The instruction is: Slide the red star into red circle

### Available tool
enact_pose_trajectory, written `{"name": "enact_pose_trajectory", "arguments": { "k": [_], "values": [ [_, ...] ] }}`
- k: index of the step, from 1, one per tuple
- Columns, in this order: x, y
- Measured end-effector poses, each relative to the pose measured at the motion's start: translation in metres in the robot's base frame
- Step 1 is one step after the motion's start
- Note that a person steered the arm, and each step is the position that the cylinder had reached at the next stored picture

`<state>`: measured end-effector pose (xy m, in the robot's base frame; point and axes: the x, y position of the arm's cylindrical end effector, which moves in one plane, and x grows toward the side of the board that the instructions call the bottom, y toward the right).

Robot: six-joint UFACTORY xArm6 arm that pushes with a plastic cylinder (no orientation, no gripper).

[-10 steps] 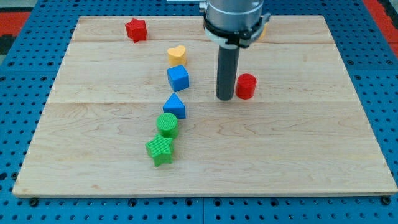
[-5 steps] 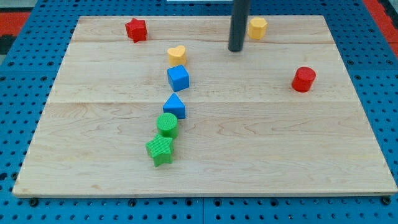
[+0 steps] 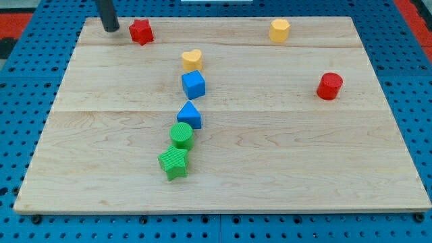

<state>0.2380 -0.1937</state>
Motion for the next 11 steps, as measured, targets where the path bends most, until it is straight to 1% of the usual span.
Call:
{"name": "enact_pose_trajectory", "arguments": {
  "k": [1,2,3,4,5,6,7,8,9,10,11],
  "values": [
    [0.001,0.138],
    [-0.007,0.142],
    [-0.033,0.159],
    [-0.044,0.194],
    [-0.004,0.228],
    [0.042,0.220],
    [0.028,0.207],
    [0.067,0.197],
    [0.089,0.222],
    [0.115,0.294],
    [0.108,0.242]
  ]
}}
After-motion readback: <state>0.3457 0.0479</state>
